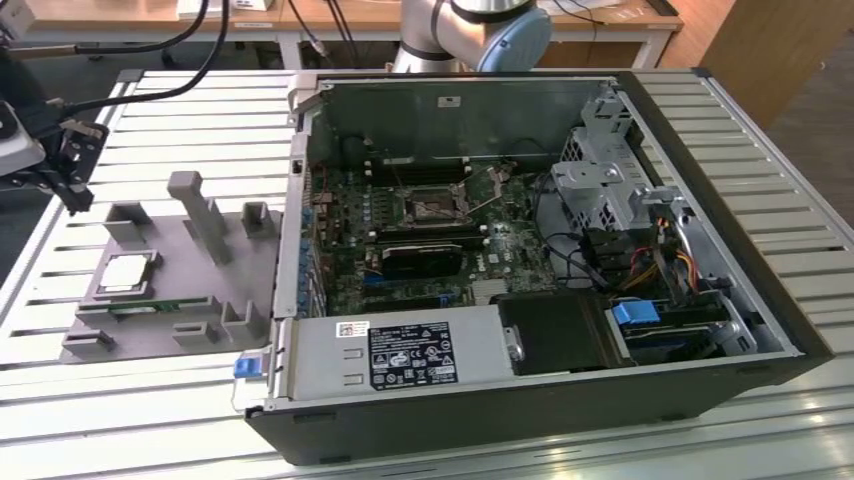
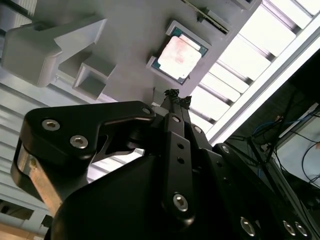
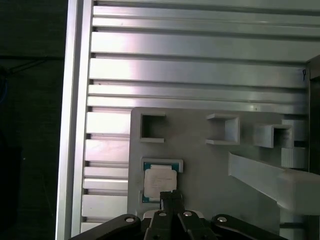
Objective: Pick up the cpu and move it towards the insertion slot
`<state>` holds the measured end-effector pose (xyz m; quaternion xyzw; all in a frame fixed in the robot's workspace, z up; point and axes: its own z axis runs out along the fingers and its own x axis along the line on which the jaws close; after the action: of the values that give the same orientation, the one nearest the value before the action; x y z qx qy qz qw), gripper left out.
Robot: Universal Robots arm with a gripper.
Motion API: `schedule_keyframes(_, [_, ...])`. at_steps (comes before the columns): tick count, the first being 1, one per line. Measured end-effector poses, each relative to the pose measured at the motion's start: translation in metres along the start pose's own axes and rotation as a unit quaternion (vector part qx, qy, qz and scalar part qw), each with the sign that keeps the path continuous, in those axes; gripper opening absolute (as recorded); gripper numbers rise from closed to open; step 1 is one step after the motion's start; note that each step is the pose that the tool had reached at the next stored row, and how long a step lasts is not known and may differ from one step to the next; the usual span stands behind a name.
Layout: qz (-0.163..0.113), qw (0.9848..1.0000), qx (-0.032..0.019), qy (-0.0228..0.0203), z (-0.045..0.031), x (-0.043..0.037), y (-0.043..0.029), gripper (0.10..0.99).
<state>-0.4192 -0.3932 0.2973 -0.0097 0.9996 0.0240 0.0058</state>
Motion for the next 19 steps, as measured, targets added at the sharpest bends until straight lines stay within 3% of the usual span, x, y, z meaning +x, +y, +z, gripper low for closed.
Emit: schedule_keyframes(19, [0.000,1.0000,0.0000,-0.0001,0.0293,0.0031,-0.0013,0.102])
